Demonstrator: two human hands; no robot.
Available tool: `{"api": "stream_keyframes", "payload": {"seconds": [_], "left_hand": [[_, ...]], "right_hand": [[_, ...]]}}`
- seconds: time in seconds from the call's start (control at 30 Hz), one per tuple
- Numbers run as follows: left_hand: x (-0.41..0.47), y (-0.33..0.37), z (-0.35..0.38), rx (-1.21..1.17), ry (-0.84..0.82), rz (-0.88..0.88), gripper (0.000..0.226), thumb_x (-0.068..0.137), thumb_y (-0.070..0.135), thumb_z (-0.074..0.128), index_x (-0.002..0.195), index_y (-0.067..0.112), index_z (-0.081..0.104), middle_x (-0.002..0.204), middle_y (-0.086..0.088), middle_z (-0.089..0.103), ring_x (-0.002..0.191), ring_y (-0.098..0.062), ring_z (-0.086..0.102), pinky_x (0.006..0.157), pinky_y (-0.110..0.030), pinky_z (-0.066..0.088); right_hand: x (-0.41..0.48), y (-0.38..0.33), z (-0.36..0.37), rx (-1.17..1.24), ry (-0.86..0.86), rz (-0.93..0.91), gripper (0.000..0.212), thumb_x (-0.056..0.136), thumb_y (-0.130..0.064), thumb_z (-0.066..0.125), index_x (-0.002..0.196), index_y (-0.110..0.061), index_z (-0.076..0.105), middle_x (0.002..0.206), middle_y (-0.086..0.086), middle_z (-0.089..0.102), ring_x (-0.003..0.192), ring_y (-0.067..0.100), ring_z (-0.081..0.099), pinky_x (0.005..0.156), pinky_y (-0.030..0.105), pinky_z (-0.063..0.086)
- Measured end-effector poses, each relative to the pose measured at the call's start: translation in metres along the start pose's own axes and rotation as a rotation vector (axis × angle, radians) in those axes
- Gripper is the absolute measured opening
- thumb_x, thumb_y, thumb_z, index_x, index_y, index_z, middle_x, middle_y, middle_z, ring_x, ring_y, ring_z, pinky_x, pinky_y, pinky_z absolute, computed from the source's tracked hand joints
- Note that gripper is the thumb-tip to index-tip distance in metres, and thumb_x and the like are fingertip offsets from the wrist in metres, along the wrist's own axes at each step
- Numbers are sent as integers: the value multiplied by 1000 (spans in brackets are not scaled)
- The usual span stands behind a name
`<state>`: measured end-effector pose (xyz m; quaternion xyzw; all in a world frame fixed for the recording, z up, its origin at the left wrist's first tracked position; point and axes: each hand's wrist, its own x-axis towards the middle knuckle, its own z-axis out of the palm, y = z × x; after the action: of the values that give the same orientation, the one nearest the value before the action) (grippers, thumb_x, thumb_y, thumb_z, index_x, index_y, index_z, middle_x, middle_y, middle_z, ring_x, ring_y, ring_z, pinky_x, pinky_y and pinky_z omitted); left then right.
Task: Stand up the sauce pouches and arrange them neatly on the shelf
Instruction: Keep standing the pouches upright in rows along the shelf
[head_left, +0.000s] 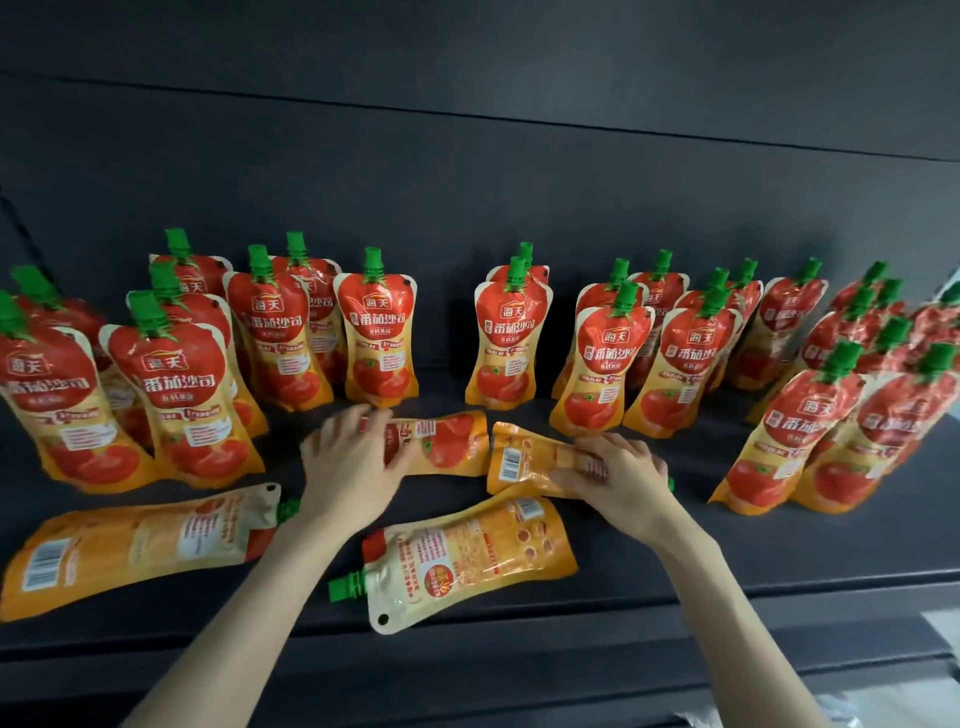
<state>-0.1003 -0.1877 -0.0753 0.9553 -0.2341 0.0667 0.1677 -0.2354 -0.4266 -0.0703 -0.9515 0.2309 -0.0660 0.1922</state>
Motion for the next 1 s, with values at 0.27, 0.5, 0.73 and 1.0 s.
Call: {"api": "stream_keyframes", "payload": {"seconds": [0.27,0.5,0.73,1.0], "left_hand": [[8,-18,-6,146,-139,-180,88,71,76,49,130,12,39,130,-13,48,120,-33,45,100,-47,30],[4,-19,-32,-267,72,-115,75,65,45,79,125,13,46,124,-10,52,111,-29,54,88,-44,46],[0,-3,-51,-603,290,-23,59,68,21,82,119,19,52,117,-4,57,107,-18,55,75,-22,46],[7,24,-56,-816,436,71,60,74,12,77,124,25,47,122,0,56,111,-17,56,90,-41,52]], "right_hand": [[1,15,-10,68,-60,-35,65,68,-62,70,125,-36,52,130,-5,44,130,25,30,112,46,8],[3,4,-26,206,-34,-95,53,70,-27,81,119,-24,61,112,-8,42,118,17,36,113,45,19],[6,-5,-51,72,21,-92,51,66,-25,84,111,-8,66,116,3,54,110,22,51,88,34,47],[2,-53,-93,-86,9,-126,46,65,-29,84,106,-21,65,99,-4,61,93,18,56,76,32,49]]}}
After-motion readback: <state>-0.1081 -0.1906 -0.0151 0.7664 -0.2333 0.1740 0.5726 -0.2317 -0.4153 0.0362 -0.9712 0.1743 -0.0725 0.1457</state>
